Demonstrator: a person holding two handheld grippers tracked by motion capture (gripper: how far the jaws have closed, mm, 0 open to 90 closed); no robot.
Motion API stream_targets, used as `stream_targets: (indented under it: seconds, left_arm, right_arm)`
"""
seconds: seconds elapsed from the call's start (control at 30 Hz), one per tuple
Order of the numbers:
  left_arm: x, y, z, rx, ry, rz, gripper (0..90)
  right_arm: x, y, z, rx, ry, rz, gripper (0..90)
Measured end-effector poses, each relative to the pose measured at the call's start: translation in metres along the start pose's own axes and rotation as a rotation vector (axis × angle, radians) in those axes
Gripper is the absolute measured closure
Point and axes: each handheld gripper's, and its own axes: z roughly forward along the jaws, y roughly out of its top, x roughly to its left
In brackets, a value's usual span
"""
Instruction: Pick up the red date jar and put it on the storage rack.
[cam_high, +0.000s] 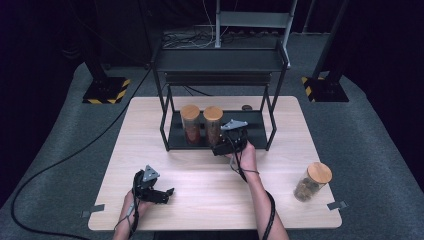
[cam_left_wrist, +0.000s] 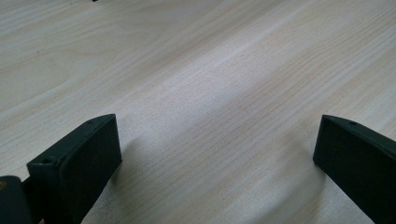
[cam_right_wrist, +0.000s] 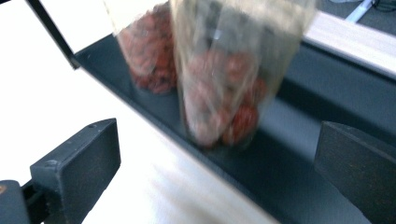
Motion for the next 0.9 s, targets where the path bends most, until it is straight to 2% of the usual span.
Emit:
stream_targets:
  seconds: [0.2, 0.3, 0.47, 0.6, 0.9]
  left_arm:
    - [0.000, 0.000, 0.000, 0.000, 0.000, 0.000, 0.1]
    - [0.000, 0.000, 0.000, 0.000, 0.000, 0.000, 0.1]
    - [0.000, 0.000, 0.000, -0.001, 0.000, 0.001, 0.3]
    - [0.000, 0.000, 0.000, -0.001, 0.000, 0.001, 0.3]
    - [0.000, 0.000, 0.000, -0.001, -0.001, 0.001, 0.3]
  right_arm:
    - [0.008, -0.028, -0.018, 0.023, -0.002, 0.030, 0.0]
    - [0.013, -0.037, -0.023, 0.020, 0.000, 0.038, 0.0]
    - [0.024, -0.061, -0.037, 0.011, -0.003, 0.042, 0.3]
    - [0.036, -0.081, -0.053, 0.030, -0.009, 0.035, 0.1]
    - [0.042, -0.106, -0.077, 0.033, -0.040, 0.070, 0.0]
